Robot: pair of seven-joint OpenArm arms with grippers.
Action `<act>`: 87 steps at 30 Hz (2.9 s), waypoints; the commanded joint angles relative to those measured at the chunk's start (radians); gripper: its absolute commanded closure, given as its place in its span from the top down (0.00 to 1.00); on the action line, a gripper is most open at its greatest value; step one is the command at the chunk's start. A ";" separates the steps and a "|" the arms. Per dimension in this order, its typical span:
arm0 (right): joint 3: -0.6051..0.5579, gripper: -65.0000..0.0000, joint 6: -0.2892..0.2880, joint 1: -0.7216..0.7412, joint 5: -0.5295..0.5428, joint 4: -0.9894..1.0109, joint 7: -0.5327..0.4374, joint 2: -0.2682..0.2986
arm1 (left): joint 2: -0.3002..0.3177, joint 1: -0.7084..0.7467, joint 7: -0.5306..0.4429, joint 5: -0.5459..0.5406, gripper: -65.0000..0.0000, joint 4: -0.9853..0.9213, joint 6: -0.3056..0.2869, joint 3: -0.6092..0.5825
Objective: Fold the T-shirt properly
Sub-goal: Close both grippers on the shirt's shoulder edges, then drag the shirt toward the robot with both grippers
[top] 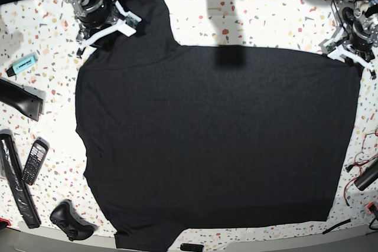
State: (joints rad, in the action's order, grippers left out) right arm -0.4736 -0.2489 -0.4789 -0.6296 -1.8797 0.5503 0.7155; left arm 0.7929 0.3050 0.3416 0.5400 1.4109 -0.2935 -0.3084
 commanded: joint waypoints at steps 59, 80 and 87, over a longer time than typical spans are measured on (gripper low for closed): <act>0.237 0.00 0.250 -0.354 0.061 -0.146 -0.030 0.135 | 0.039 0.397 0.051 -0.183 0.00 0.269 0.238 0.201; 0.364 0.00 0.250 -0.760 0.019 -0.291 0.043 0.118 | 0.036 0.647 0.056 -0.216 0.00 0.370 0.215 0.344; 0.378 0.00 0.316 -0.746 -0.021 -0.298 0.039 0.093 | 0.036 0.650 0.058 -0.190 0.00 0.389 0.216 0.360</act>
State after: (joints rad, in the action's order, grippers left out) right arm -0.1032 0.0502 -1.2186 -0.6308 -2.1578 0.5915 0.7998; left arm 0.8146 0.9497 0.4007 0.3393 1.7855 -0.0898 0.0410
